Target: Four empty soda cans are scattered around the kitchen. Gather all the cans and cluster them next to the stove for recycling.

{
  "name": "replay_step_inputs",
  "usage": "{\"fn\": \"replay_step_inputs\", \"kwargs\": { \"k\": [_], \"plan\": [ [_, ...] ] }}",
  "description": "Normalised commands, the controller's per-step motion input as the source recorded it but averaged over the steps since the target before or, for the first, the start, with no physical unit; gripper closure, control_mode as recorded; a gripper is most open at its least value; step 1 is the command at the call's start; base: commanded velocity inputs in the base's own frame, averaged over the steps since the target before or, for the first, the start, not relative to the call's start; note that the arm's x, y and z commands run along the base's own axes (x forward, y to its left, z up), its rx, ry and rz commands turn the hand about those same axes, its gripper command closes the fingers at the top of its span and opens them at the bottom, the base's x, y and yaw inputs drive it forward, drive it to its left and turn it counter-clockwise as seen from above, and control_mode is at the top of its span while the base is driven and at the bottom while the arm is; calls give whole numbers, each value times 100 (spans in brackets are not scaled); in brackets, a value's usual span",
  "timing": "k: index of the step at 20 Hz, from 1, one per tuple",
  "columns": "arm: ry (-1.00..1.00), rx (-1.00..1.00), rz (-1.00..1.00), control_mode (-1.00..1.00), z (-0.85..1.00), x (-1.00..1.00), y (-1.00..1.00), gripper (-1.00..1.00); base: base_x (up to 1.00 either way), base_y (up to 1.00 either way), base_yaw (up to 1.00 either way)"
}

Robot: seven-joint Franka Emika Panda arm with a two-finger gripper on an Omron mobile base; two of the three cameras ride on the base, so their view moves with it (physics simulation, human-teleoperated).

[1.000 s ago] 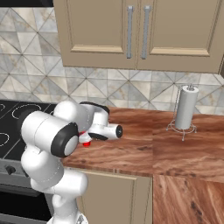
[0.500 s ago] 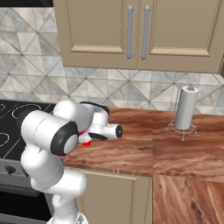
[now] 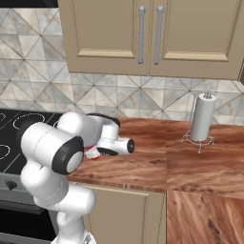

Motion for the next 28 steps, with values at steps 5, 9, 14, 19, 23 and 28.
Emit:
{"fn": "replay_step_inputs", "kwargs": {
  "k": [5,9,14,19,23,28],
  "plan": [
    [0,0,0,-100,0,-16,-4,-100,0,0,0],
    [5,0,0,-100,3,-3,0,-100,0,0,0],
    [9,0,-2,-100,18,-5,0,-100,0,0,0],
    [6,0,-3,-100,22,-13,0,-100,0,0,0],
    [3,0,-2,-100,22,-12,0,-100,0,0,0],
    [2,0,-2,-100,24,-12,0,-100,0,0,0]
  ]
}}
